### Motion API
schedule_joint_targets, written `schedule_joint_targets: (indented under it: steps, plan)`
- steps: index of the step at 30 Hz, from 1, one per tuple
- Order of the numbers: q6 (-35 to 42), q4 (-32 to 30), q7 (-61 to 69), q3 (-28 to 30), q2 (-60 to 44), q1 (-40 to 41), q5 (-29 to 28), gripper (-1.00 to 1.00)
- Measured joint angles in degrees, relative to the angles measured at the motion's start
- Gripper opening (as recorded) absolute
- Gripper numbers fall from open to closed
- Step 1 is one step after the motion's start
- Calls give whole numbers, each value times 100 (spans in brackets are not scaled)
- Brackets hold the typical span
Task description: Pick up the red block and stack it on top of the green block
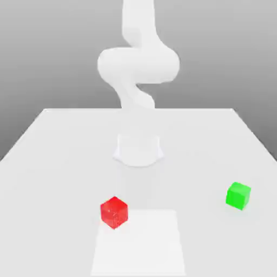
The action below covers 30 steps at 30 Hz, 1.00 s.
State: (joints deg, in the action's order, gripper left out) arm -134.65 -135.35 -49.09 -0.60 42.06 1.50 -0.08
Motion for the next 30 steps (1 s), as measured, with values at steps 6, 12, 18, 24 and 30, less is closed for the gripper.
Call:
schedule_joint_targets:
  steps: [6,12,18,24,30]
  plan:
    - [-818,-995,-913,-174,-1099,448,4,0]
    - [-1649,-2010,-1855,-301,-2232,868,15,0]
    - [-2788,-2972,-2826,-280,-3799,1176,46,0]
    - [-3925,-2897,-3082,-71,-5162,1067,-169,0]
    - [-4046,-2880,-3103,-40,-5292,1042,-195,-100]
